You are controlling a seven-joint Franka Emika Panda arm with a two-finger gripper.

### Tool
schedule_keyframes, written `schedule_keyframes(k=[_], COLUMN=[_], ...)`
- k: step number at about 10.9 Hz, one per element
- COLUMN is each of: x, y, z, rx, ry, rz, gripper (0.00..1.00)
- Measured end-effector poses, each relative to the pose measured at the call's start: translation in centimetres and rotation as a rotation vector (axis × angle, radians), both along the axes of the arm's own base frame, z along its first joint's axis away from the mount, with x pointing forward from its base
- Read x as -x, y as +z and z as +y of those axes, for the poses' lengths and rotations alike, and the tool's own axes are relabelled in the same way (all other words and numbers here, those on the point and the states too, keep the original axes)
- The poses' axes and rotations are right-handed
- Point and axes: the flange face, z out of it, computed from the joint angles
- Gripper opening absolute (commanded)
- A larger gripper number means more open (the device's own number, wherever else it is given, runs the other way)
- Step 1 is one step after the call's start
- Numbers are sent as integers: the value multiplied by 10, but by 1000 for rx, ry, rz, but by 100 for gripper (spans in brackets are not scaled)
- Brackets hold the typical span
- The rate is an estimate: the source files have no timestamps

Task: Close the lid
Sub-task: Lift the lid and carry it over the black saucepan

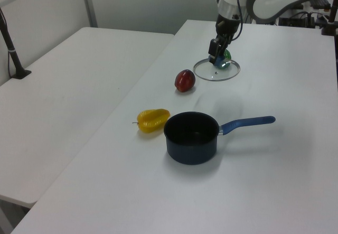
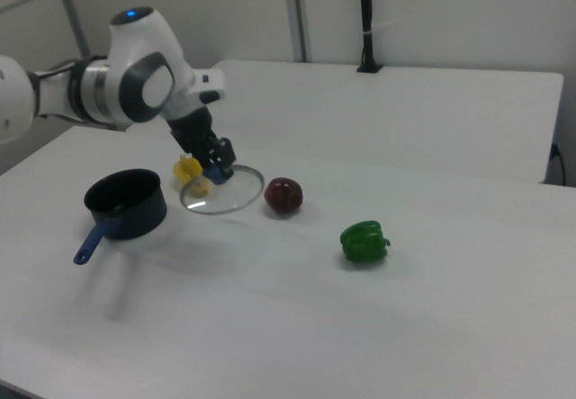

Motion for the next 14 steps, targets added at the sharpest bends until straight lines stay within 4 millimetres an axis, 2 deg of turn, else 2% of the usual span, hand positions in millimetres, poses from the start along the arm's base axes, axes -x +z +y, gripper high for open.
schedule_keyframes(k=[2,4,7,9,11,14], x=[4,14,31,38,42,33], y=[18,22,13,1,-17,-40], z=[54,113,191,234,257,266], rx=[-12,-27,-30,2,38,20], ry=[42,95,182,256,306,322], rz=[-3,-11,-7,-9,-1,-32], gripper=[45,45,45,45,45,45])
